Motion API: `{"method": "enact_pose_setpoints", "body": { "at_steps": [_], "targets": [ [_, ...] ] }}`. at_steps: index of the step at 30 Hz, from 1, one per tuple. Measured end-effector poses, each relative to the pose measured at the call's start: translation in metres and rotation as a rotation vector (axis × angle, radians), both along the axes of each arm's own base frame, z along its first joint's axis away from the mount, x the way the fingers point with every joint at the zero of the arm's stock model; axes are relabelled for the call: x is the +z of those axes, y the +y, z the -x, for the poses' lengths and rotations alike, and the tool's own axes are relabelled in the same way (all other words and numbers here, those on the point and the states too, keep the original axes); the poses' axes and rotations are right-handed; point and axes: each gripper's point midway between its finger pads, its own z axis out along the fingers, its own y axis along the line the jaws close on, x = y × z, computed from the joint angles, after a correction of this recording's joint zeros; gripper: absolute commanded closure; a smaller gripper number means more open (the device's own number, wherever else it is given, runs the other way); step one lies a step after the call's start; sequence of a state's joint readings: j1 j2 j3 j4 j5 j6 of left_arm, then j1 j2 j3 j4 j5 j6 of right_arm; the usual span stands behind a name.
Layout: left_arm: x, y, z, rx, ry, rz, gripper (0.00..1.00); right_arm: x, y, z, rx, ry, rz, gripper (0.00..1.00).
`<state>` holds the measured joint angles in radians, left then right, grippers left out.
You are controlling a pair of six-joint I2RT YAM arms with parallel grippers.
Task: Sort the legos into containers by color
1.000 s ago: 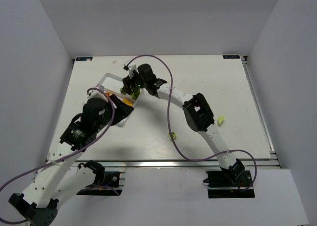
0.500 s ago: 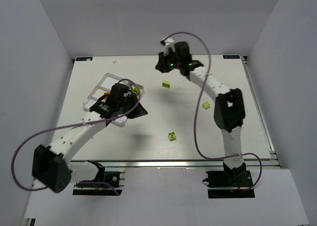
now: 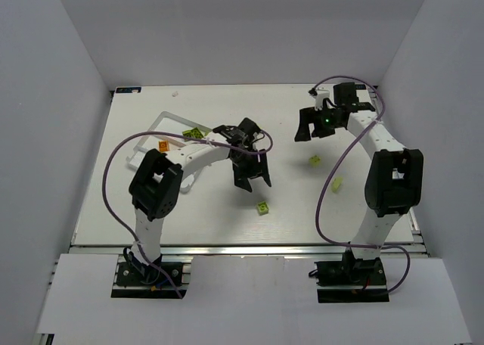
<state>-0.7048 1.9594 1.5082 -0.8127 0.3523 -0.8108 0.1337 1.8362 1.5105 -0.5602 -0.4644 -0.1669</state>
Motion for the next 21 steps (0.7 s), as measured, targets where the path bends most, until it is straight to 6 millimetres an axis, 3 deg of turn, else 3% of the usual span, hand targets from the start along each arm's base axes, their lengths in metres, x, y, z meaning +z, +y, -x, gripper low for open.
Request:
{"method": "enact_pose_setpoints", "body": {
  "at_steps": [4,10,15,21],
  "targets": [
    [-0.008,-0.016,0.008,-0.024,0.064,-0.033,0.23,-0.008,-0.015,0.012,-0.026,0.052,-0.013,0.14],
    [-0.033,-0.015,0.038,-0.031,0.192,-0.151,0.21,0.011,-0.024,0.011,-0.04,0.011,-0.037,0.13],
    [-0.029,-0.023,0.046,-0.03,0.217,-0.187,0.2,0.021,-0.027,0.012,-0.039,-0.014,-0.051,0.13],
    [-0.031,-0.037,0.046,-0.033,0.225,-0.195,0.2,0.015,-0.032,0.021,-0.048,0.003,-0.063,0.12]
  ]
}}
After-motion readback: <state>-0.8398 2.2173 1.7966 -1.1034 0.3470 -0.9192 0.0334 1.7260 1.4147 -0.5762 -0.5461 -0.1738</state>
